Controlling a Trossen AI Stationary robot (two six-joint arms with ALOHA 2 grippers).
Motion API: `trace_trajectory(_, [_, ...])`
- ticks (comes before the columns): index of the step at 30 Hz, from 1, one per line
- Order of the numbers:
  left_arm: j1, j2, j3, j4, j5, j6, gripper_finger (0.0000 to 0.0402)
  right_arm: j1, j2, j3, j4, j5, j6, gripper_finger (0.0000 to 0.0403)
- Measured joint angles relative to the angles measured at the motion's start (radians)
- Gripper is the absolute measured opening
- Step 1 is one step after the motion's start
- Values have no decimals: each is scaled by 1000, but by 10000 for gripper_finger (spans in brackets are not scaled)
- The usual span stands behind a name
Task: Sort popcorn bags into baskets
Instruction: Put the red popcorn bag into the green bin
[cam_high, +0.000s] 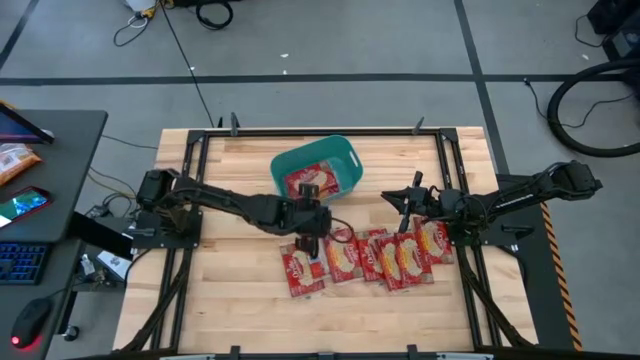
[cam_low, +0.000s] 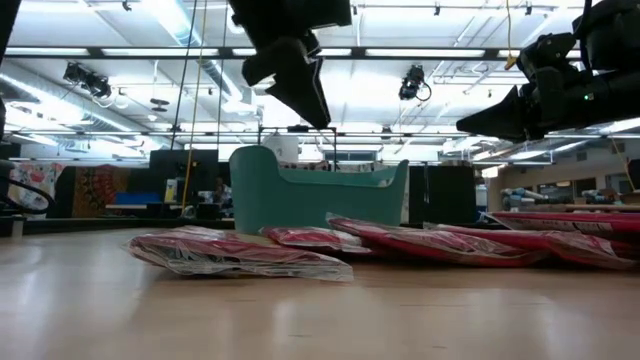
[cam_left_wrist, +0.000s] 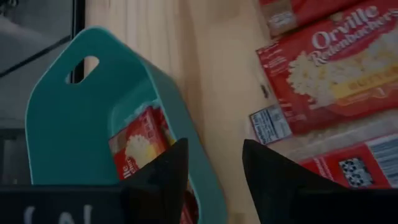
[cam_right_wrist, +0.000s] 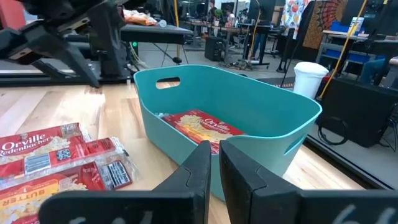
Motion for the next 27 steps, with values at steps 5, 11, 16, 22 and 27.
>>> trace_trajectory(5, [-42,32,-1,25,38,14,156,0,0,0,0,0,0,39])
trace_trajectory(11, [-97,125,-1,98,102,142,156,0,0,0,1,0,0,39])
trace_trajectory(16, [-129,189,-1,142,104,330,156,0,2,0,1,0,0,39])
trace_trajectory(22, [-144,238,-1,192,44,429,169,0,2,0,1,-1,0,39])
trace_trajectory(27, [-142,272,-1,195,38,496,203,0,3,0,0,-1,0,39])
